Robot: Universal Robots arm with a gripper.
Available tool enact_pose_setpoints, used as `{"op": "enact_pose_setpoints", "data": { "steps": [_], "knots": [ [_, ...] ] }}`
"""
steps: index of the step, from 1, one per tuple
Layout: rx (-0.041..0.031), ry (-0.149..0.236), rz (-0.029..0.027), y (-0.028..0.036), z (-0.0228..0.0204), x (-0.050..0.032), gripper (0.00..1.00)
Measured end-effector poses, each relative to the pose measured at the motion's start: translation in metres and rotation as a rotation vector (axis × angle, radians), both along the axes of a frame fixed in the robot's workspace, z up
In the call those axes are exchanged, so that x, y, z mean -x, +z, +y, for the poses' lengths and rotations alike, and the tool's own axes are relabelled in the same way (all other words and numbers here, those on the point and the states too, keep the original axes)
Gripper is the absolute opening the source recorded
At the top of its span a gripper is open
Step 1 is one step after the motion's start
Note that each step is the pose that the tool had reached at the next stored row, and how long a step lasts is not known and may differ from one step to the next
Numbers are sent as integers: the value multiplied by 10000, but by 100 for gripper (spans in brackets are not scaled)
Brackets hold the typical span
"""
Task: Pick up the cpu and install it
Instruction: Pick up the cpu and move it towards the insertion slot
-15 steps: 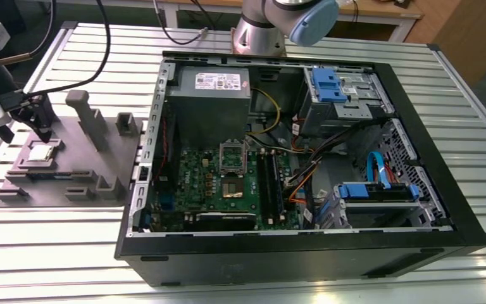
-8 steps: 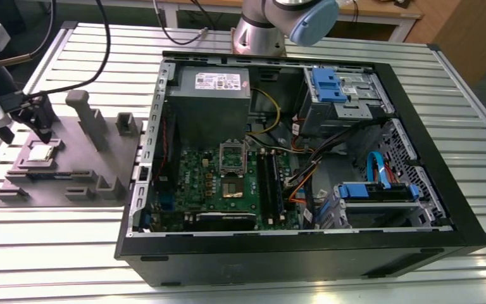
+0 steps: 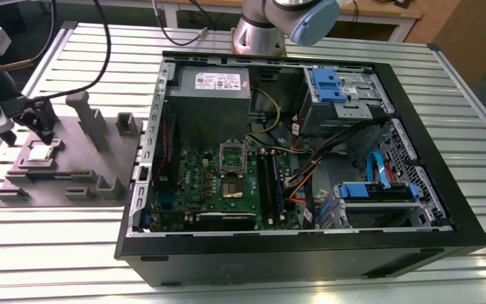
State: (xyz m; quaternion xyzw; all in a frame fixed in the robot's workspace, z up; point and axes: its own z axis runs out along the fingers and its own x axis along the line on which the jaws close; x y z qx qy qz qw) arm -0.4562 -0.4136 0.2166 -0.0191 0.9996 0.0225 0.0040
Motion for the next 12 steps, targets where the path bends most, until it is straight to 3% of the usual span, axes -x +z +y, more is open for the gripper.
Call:
{"op": "enact_pose_setpoints", "data": {
  "steps": [12],
  "knots": [
    [-10,-8,0,-150,-8,1,66]
  ]
}}
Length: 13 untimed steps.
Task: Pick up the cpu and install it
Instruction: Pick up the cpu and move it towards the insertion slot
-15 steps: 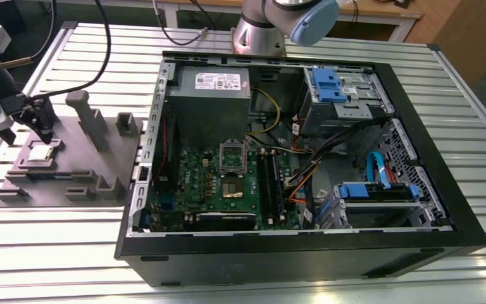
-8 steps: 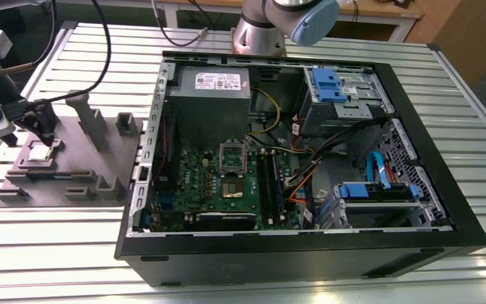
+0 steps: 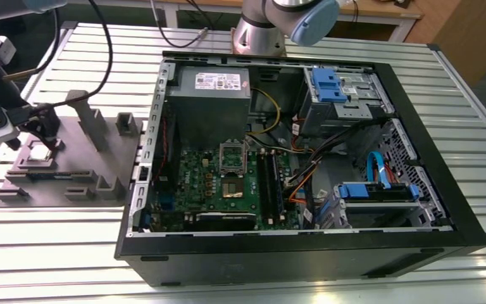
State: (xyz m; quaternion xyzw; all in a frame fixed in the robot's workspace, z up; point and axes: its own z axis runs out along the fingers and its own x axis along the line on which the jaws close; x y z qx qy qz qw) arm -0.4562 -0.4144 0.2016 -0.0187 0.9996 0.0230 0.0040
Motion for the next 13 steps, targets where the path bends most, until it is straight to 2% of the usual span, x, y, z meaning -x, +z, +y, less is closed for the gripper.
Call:
{"op": "enact_pose_setpoints", "data": {
  "steps": [7,13],
  "knots": [
    [1,-34,1,-73,0,0,66],
    [2,-37,0,-83,0,0,66]
  ]
}}
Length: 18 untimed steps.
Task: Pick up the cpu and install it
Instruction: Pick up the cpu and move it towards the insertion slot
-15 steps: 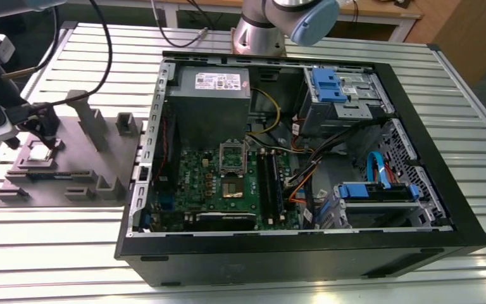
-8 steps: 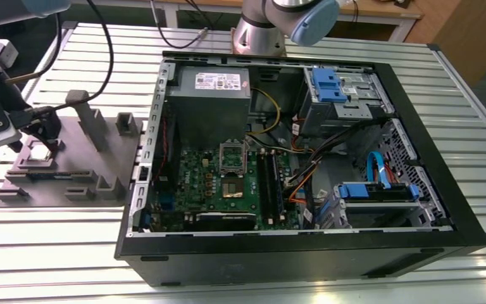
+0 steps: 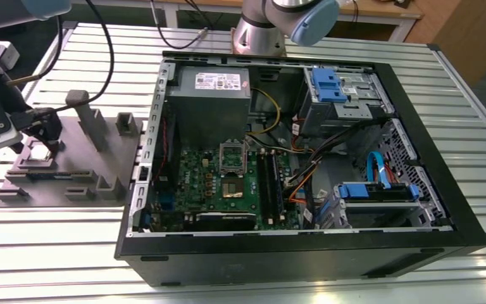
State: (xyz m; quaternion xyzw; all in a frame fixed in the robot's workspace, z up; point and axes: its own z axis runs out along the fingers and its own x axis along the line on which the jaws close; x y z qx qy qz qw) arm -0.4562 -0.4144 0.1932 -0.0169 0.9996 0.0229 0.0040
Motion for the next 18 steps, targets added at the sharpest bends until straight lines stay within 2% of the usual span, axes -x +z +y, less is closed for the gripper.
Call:
{"op": "enact_pose_setpoints", "data": {
  "steps": [8,18],
  "knots": [
    [34,-32,0,-46,0,0,66],
    [36,-117,1,-86,0,1,66]
  ]
}}
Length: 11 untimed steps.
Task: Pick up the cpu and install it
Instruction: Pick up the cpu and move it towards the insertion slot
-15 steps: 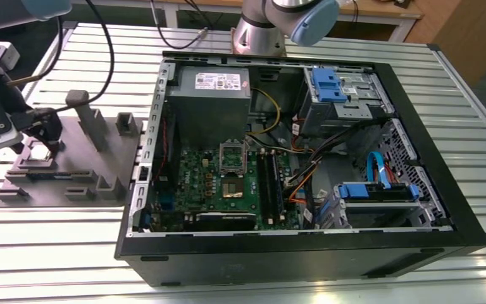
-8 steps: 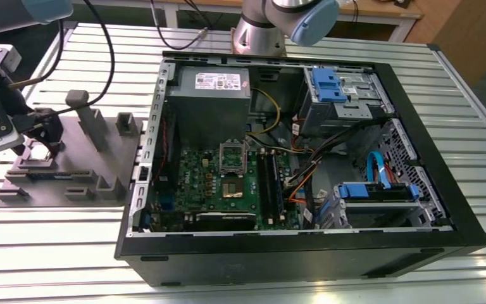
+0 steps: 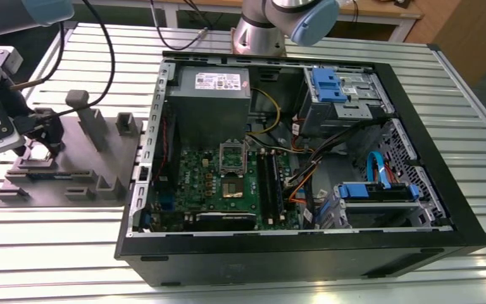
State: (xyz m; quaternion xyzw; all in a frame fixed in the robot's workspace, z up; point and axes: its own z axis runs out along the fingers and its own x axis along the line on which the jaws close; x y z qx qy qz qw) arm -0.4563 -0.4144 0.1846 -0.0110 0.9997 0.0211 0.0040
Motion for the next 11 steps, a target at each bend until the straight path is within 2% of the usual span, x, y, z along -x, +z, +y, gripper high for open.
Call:
{"op": "enact_pose_setpoints", "data": {
  "steps": [7,9,10,11],
  "knots": [
    [1,-81,1,-14,1,1,66],
    [0,-82,0,-15,1,1,64],
    [0,-81,1,-16,1,1,58],
    [1,-82,0,-16,1,1,58]
  ]
}}
